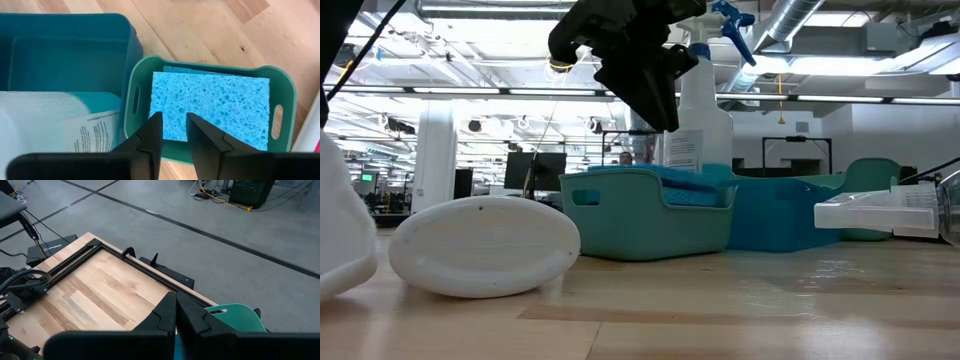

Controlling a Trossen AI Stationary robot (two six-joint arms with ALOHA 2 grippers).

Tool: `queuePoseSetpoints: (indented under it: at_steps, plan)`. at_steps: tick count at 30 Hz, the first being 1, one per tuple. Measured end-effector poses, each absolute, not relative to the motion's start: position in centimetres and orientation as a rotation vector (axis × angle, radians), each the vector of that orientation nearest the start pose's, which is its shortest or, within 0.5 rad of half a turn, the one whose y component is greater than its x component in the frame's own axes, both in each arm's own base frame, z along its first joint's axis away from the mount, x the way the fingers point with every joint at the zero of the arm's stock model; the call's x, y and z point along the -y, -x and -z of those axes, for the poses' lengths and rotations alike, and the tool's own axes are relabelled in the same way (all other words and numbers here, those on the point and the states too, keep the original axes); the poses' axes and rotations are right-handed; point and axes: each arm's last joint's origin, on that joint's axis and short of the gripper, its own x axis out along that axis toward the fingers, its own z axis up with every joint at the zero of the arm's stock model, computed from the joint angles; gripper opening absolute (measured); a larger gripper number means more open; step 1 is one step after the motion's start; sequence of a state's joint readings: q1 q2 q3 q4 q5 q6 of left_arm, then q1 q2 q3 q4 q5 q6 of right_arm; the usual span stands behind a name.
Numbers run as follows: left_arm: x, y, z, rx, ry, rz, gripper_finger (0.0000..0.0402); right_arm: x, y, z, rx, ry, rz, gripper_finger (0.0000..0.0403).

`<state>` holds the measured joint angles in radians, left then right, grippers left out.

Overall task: Pick & Place Kitchen Items
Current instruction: Put the light blue sponge into the bottom green bin, then put the transparent spray bottle into the blue bin

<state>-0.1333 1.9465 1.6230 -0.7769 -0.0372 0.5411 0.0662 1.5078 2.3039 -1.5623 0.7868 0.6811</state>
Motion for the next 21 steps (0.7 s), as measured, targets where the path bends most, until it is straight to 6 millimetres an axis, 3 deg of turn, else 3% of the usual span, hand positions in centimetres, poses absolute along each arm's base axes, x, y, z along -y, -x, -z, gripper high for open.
queuePoseSetpoints:
  at_steps: [6,21]
  plan:
    - [5.3,-40.7,-24.6,-1.039,-0.579,0.379,0.0087,0.8,-19.6,-52.3,-0.442,-0.302,0.882,0.0001]
    - [4.9,-38.6,-29.8,-0.906,-0.479,0.289,0.0088,0.0,-19.4,-52.4,-0.43,-0.283,0.862,0.0001]
